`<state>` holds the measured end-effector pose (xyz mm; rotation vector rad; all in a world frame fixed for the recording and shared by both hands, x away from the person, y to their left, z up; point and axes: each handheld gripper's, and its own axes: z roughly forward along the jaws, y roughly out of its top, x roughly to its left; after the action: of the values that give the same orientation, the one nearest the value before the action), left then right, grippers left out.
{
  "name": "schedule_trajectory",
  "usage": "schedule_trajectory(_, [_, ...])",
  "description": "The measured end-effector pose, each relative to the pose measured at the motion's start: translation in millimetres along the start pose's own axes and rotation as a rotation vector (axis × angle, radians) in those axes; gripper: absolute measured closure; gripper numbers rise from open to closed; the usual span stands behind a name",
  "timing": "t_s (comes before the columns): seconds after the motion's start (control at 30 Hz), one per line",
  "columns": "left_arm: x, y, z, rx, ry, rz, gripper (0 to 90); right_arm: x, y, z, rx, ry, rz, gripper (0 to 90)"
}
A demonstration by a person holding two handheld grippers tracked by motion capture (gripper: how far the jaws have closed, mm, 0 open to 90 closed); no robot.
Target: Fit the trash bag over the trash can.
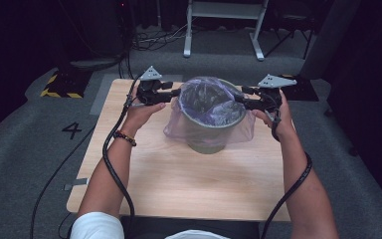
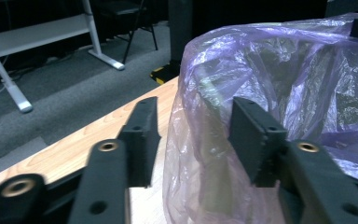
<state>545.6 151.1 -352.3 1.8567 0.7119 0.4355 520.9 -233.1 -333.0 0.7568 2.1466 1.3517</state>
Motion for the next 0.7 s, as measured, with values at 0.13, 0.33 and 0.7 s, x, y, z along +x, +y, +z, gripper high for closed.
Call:
schedule_trajectory(0.13, [-3.7,0.4,6.5,0.020,-0.020,0.038,76.3,2.3,1.8,5.7,0.058,-0.038,-0.033,79.1])
schedule_trajectory(0.33, [-7.1,-1.4,5.9,0.027,0.006,0.049,76.1,-2.3,1.5,0.9,0.022,-0.080,-0.002,89.8])
schedule_trajectory(0.7, [-8.6,-2.4,18.9,0.035,-0.022,0.049,90.0,-36.0,-10.9,1.1,-0.007,-0.195,0.209,85.3])
